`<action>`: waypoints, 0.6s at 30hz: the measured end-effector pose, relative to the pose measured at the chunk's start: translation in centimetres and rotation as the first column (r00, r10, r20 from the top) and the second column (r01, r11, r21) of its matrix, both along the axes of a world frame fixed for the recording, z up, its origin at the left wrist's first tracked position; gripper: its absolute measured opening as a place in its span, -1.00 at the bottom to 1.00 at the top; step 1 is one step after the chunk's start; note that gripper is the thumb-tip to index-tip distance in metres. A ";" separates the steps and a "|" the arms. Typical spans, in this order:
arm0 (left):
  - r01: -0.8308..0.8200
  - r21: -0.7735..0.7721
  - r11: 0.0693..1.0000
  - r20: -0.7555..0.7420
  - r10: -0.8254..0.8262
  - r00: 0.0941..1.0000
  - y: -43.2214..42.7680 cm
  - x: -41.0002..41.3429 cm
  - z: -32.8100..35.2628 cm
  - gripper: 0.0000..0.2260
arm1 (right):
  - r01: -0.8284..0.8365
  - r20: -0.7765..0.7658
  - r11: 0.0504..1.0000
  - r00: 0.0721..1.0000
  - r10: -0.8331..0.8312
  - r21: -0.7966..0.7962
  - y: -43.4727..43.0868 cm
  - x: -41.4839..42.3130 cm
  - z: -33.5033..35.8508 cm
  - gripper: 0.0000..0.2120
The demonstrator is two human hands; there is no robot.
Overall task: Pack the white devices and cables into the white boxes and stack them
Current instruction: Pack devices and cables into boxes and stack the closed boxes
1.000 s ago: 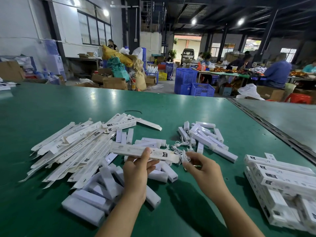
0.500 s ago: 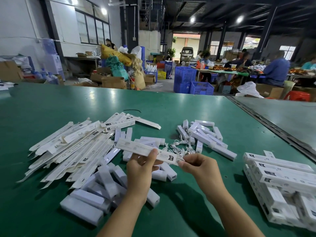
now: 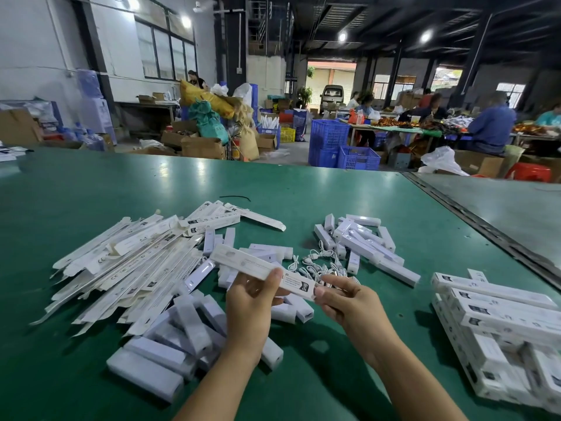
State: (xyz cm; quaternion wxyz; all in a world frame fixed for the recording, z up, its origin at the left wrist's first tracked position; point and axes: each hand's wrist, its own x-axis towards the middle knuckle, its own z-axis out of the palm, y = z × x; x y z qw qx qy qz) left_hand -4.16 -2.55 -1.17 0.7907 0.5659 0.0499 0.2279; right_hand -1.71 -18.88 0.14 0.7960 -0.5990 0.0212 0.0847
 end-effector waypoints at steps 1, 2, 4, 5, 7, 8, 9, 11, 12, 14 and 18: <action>-0.003 -0.005 1.000 -0.002 0.003 1.000 0.0 0.0 0.0 -0.70 | -0.035 -0.007 0.999 0.999 0.035 -0.004 -0.1 0.0 0.0 -0.71; -0.005 -0.012 1.000 -0.007 0.005 1.000 0.0 0.0 0.0 -0.71 | -0.063 -0.002 0.998 0.998 0.063 -0.014 -0.2 0.0 -0.1 -0.71; -0.001 -0.022 1.000 -0.026 0.000 1.000 0.1 0.0 -0.1 -0.75 | -0.087 0.053 0.991 0.994 0.093 -0.102 -0.3 -0.1 -0.2 -0.73; 0.007 -0.027 1.000 -0.039 -0.008 0.999 0.1 0.1 -0.2 -0.79 | -0.079 0.092 0.984 0.991 0.095 -0.161 -0.3 -0.2 -0.1 -0.75; 0.037 -0.030 0.999 -0.071 -0.039 0.997 0.2 0.2 -0.3 -0.83 | -0.038 0.185 0.971 0.979 0.083 -0.235 -0.1 -0.3 0.0 -0.84; 0.052 -0.027 0.998 -0.084 -0.054 0.995 0.1 0.2 -0.4 -0.82 | -0.015 0.237 0.964 0.968 0.080 -0.266 0.0 -0.4 0.0 -0.83; 0.066 -0.020 0.998 -0.091 -0.068 0.994 0.1 0.3 -0.5 -0.80 | 0.016 0.287 0.952 0.955 0.076 -0.305 0.1 -0.3 0.0 -0.77; 0.087 -0.007 0.996 -0.105 -0.087 0.991 0.0 0.2 -0.5 -0.72 | 0.085 0.349 0.914 0.935 0.064 -0.398 0.3 -0.3 -0.2 -0.69; 0.093 -0.006 0.996 -0.113 -0.094 0.989 -0.1 0.3 -0.6 -0.67 | 0.111 0.366 0.895 0.929 0.062 -0.432 0.3 -0.3 -0.4 -0.69; 0.113 0.001 0.994 -0.126 -0.112 0.986 -0.1 0.3 -0.7 -0.60 | 0.159 0.390 0.865 0.920 0.044 -0.475 0.3 -0.3 -0.7 -0.70; 0.141 0.103 0.985 -0.141 -0.126 0.982 -0.2 0.3 -0.8 -0.45 | 0.245 0.470 0.828 0.882 0.025 -0.505 0.7 -0.6 -1.0 -0.68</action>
